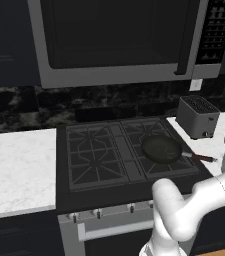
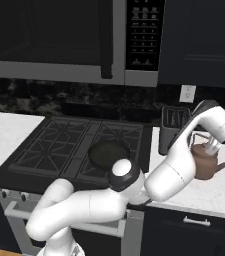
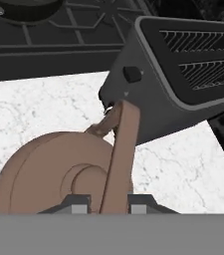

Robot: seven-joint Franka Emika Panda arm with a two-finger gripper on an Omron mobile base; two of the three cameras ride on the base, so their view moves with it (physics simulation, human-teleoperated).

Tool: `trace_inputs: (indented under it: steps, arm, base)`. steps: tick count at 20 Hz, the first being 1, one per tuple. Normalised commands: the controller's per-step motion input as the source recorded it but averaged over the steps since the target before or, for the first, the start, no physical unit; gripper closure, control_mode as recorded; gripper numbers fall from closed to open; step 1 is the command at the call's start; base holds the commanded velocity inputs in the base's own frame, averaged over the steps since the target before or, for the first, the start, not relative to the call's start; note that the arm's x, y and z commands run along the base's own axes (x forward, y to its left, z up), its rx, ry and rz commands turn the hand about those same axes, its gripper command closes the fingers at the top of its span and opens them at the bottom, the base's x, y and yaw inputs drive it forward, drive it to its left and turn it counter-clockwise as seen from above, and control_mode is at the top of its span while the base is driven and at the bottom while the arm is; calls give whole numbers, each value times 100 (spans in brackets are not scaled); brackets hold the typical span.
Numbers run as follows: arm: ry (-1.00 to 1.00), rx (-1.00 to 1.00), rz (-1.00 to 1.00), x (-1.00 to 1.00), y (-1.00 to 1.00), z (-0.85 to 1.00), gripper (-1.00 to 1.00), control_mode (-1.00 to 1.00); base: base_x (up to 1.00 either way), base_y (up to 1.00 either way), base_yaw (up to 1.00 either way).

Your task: Pick the kettle from the counter and place it on a stove burner. Then turn the burner on.

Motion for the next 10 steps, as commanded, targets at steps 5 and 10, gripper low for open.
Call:
trace_inputs:
  steps: [5, 10]
  arm:
    - [-25, 13, 0, -39, 30, 74, 100, -100]
    - [-25, 22, -1, -42, 76, 95, 100, -100]
  base:
    - [0, 0, 0]
    - [0, 0, 0]
